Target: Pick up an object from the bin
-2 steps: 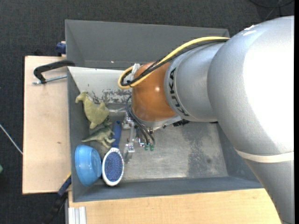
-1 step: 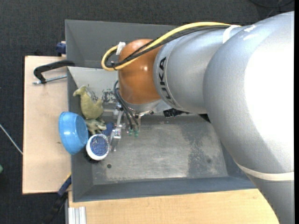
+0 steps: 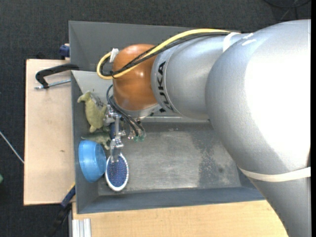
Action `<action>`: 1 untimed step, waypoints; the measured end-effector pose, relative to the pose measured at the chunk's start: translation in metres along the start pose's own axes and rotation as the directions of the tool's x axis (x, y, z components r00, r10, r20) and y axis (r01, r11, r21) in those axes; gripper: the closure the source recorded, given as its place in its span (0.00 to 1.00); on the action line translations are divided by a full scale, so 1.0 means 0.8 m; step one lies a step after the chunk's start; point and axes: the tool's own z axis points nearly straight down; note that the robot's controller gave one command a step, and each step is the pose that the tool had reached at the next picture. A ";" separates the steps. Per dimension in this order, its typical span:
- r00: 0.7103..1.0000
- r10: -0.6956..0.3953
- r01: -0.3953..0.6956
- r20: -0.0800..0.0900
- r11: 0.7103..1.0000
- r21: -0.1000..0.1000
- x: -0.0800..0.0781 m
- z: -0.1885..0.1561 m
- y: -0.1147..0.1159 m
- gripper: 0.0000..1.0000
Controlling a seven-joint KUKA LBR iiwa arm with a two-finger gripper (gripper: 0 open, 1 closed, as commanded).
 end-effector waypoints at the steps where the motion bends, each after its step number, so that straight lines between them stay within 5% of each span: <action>1: 1.000 -0.002 0.002 -0.013 1.000 -0.001 0.003 0.001 0.002 1.00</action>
Offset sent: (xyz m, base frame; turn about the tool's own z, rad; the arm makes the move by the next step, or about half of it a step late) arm 0.0000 0.0000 0.0000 0.0000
